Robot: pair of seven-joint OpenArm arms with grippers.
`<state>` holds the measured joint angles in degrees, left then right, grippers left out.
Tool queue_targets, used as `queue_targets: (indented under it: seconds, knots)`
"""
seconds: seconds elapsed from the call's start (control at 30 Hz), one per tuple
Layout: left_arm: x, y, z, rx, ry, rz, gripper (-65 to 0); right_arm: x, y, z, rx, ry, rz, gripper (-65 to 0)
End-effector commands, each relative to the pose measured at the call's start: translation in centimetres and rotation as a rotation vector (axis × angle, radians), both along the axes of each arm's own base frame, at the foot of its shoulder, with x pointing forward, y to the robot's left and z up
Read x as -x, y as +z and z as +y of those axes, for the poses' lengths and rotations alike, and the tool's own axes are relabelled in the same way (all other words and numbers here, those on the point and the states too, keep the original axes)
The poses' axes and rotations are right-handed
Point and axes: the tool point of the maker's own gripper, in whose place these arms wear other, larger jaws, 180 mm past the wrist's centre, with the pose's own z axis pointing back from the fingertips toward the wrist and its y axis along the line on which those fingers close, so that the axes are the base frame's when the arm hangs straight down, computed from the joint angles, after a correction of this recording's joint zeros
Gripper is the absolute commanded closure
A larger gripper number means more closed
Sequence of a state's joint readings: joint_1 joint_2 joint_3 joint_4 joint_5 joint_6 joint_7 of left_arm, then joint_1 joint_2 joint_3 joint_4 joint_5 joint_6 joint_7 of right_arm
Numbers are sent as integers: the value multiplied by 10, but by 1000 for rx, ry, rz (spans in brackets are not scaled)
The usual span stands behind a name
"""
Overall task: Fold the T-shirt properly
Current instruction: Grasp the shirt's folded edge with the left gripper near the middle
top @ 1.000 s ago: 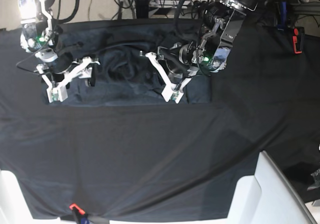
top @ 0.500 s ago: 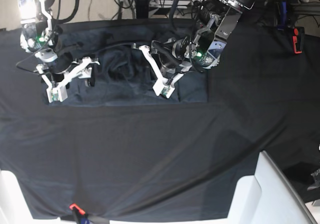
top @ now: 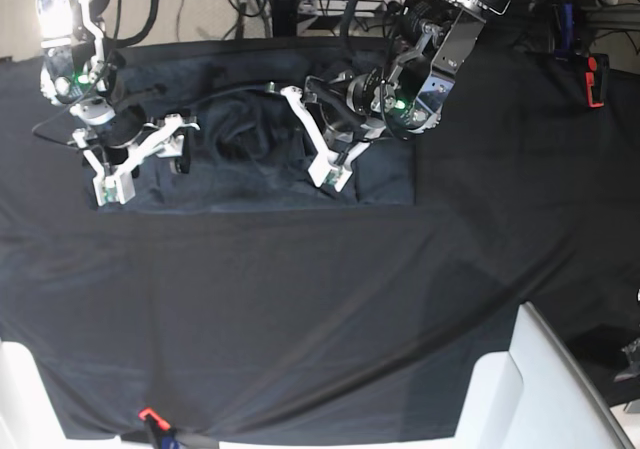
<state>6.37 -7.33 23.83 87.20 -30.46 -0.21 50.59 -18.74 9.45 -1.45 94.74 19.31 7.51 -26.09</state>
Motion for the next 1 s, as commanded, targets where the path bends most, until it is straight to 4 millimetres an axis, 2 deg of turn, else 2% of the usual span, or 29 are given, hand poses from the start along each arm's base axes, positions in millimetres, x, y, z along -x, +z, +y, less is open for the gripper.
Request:
queue_targets:
  seconds: [0.0, 0.27, 0.43, 0.57, 0.8, 0.9, 0.97]
  knots:
    - [-7, 8, -5, 29, 2, -24, 0, -9, 10, -1, -4, 1, -46, -440]
    - [-9, 11, -7, 33, -2, -31, 0, -9, 10, -1, -4, 1, -46, -440]
    - [-13, 21, -9, 41, -12, -60, -125, -9, 10, -1, -4, 1, -46, -440]
    - [-11, 32, -19, 44, -79, -97, -181, -9, 10, -1, -4, 1, -46, -440]
    - [3, 31, -38, 52, -158, -92, -285, -9, 10, -1, -4, 1, -46, -440]
    - [8, 34, -46, 61, -192, -96, -303, -13, 13, -4, -1, -6, -55, -438]
    - [11, 35, -53, 64, -223, -98, -301, -14, 14, -15, 8, -33, -61, -438]
